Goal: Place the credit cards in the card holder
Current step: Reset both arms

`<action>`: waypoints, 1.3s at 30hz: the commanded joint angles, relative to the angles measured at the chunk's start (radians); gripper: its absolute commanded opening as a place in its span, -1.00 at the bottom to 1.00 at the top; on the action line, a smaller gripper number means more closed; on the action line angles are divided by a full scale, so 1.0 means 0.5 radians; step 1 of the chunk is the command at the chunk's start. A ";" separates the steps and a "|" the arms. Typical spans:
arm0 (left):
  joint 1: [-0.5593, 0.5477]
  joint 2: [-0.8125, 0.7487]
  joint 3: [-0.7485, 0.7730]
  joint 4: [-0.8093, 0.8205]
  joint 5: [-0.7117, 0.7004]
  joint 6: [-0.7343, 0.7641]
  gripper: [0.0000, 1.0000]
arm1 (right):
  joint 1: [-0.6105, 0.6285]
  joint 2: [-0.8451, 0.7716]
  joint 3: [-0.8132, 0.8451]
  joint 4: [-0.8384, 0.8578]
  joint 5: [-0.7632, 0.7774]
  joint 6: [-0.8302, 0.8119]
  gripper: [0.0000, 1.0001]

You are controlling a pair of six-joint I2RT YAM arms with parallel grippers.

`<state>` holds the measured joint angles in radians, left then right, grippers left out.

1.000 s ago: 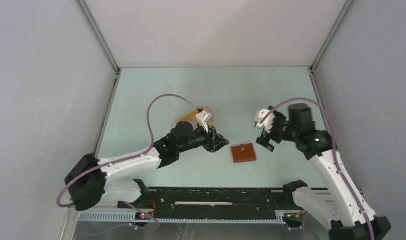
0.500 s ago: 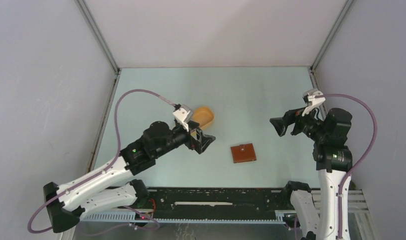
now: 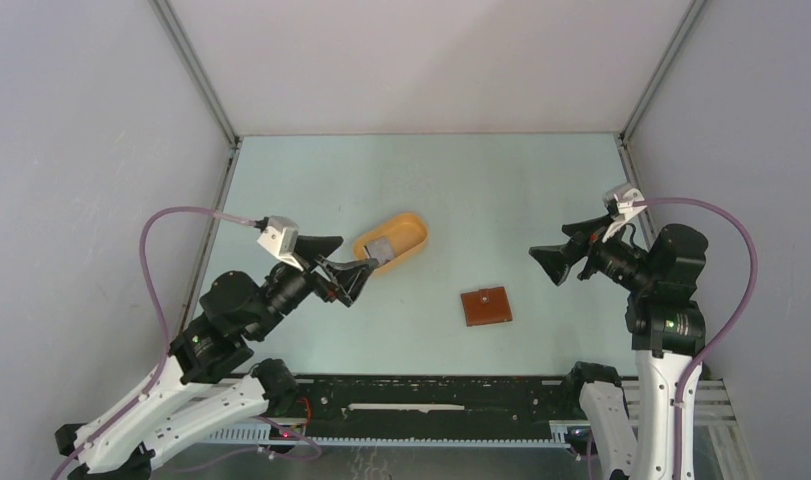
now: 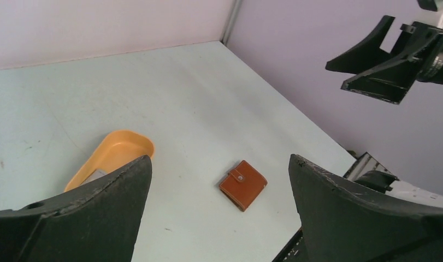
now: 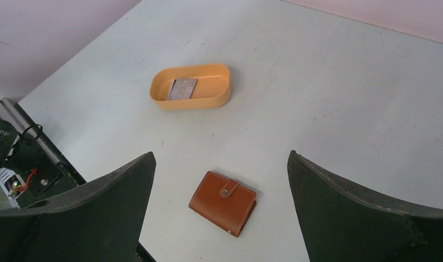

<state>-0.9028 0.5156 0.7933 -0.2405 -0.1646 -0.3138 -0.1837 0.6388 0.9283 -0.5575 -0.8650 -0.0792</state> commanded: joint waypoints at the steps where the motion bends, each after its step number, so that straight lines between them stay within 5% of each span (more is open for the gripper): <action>1: 0.032 -0.019 0.012 -0.146 -0.126 -0.029 1.00 | -0.010 0.018 -0.007 0.048 -0.065 0.050 0.99; 18: 0.031 -0.017 -0.239 -0.100 -0.096 -0.155 1.00 | -0.010 0.095 -0.007 0.066 0.005 0.100 0.99; 39: 0.035 0.403 -0.338 0.241 0.116 -0.103 1.00 | -0.010 0.205 -0.037 0.132 0.116 0.149 0.99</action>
<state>-0.8894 0.6930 0.6334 -0.1894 -0.1436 -0.3805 -0.1837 0.7361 0.9096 -0.5270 -0.8196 -0.0292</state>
